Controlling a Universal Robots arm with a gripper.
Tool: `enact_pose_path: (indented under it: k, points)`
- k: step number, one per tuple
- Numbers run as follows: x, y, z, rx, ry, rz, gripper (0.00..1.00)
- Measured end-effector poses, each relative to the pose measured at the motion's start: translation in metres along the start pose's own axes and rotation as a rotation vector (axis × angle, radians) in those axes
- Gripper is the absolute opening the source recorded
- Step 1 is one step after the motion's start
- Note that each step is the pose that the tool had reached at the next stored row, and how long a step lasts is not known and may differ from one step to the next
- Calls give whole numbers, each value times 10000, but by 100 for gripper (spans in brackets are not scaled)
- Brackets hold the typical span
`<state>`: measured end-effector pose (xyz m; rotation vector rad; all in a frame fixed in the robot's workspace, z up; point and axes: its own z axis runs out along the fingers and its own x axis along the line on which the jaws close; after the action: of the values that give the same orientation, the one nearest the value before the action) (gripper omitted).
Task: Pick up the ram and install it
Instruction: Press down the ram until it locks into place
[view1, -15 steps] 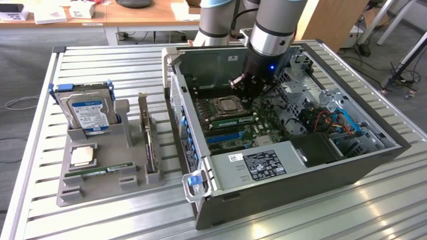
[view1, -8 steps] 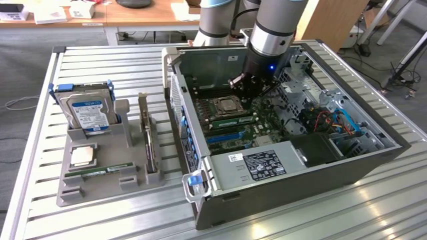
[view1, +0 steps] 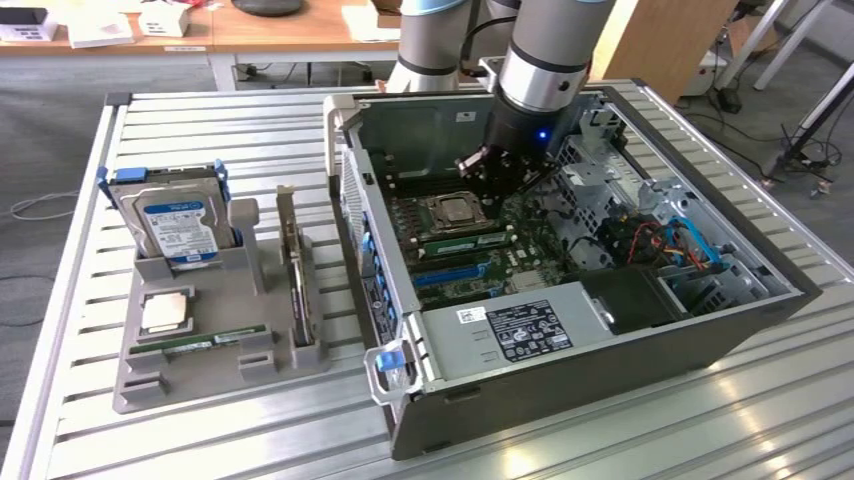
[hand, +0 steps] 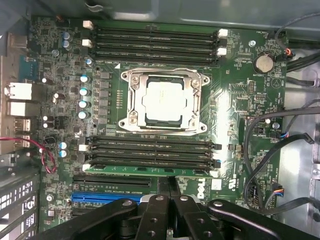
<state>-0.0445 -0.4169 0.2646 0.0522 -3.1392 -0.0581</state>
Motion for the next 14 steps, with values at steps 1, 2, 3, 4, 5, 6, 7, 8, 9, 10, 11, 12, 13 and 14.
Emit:
enact_pose_path:
  k: [1,2,3,4,5,6,7,8,9,10,11,12,13,14]
  points:
    - [8,0,0,0,0,1,11]
    - [16,0,-1,1,1,1,11]
    - [24,0,-1,1,1,1,11]
    - [31,1,0,1,0,1,11]
    - [35,1,-1,2,1,2,11]
    - [36,0,0,1,1,1,11]
    - [36,-1,-1,2,2,1,11]
    - [37,-3,-1,3,2,1,11]
    - [37,-8,-1,3,3,1,11]
    - [37,-15,-2,3,7,0,11]
    - [37,-26,-2,2,13,1,11]
    - [38,-37,-2,2,19,2,11]
    - [38,-48,-2,1,24,2,11]
    - [38,-58,-3,1,29,2,11]
